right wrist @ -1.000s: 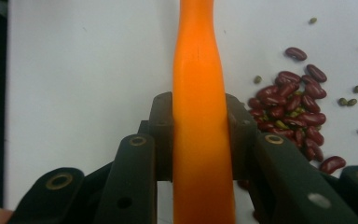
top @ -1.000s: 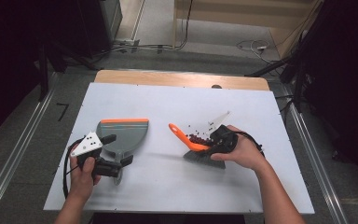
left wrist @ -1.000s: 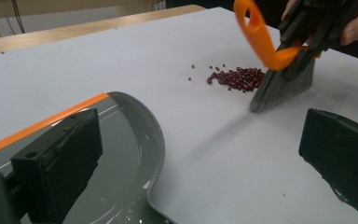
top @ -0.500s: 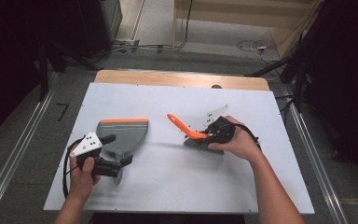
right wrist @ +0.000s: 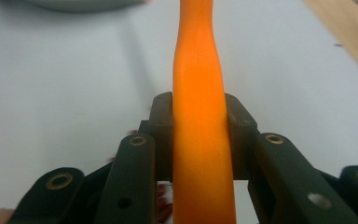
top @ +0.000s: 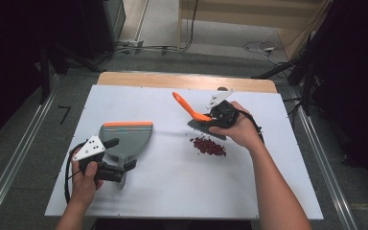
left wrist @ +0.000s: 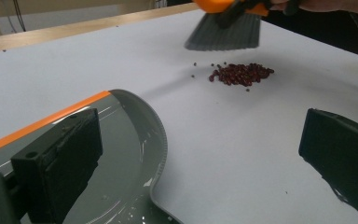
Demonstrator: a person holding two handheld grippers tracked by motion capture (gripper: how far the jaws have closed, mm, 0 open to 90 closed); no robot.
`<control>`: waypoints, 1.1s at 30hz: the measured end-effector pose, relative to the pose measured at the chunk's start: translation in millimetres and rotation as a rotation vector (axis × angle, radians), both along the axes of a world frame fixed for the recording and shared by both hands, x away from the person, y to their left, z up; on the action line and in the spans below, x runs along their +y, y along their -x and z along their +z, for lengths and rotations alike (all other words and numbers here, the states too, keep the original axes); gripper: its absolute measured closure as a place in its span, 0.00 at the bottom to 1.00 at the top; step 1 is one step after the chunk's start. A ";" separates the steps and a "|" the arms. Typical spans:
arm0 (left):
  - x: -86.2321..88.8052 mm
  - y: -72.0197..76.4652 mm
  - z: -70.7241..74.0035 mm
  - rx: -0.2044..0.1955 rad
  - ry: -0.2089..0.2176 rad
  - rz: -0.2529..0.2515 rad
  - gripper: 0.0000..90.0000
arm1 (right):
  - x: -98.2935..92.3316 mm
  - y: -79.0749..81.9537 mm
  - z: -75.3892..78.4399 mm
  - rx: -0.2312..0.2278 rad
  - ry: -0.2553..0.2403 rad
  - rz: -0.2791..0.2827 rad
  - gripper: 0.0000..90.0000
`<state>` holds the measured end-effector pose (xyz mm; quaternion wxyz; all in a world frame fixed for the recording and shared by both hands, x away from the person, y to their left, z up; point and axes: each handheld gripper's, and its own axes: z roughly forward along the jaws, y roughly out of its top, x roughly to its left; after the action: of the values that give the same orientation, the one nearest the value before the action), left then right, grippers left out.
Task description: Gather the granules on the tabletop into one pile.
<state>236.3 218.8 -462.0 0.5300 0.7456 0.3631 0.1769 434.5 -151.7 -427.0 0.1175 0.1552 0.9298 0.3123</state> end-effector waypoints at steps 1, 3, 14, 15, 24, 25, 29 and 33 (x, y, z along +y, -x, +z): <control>0.2 0.0 -0.1 0.000 -0.002 0.000 0.00 | 2.8 -3.8 -3.2 -0.028 0.023 -0.013 0.76; 0.1 -0.1 -0.4 0.001 -0.002 0.000 0.00 | 6.2 -9.6 -9.6 -0.094 0.066 -0.034 0.76; -0.2 -0.1 0.0 0.000 0.006 -0.001 0.00 | 6.8 6.9 -18.7 0.014 0.097 0.079 0.76; -0.2 0.0 0.2 0.001 0.006 -0.001 0.00 | 5.6 10.1 -17.7 0.012 0.096 0.080 0.76; -1.7 0.3 0.5 0.002 0.003 -0.001 0.00 | 8.5 9.3 -8.5 -0.063 0.023 0.067 0.76; -1.7 0.2 0.4 0.002 0.000 0.000 0.00 | 13.0 8.4 -10.5 -0.084 0.039 0.078 0.76; -1.6 0.3 0.1 0.002 -0.005 -0.002 0.00 | 28.1 4.6 -22.7 -0.109 0.099 0.092 0.76; -1.3 -0.1 0.1 0.001 -0.001 -0.004 0.00 | 28.7 10.3 -25.0 -0.045 0.076 0.140 0.76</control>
<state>236.5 217.5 -461.9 0.5296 0.7468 0.3619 0.1755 424.2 -123.0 -451.9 0.1219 0.0781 0.9468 0.2875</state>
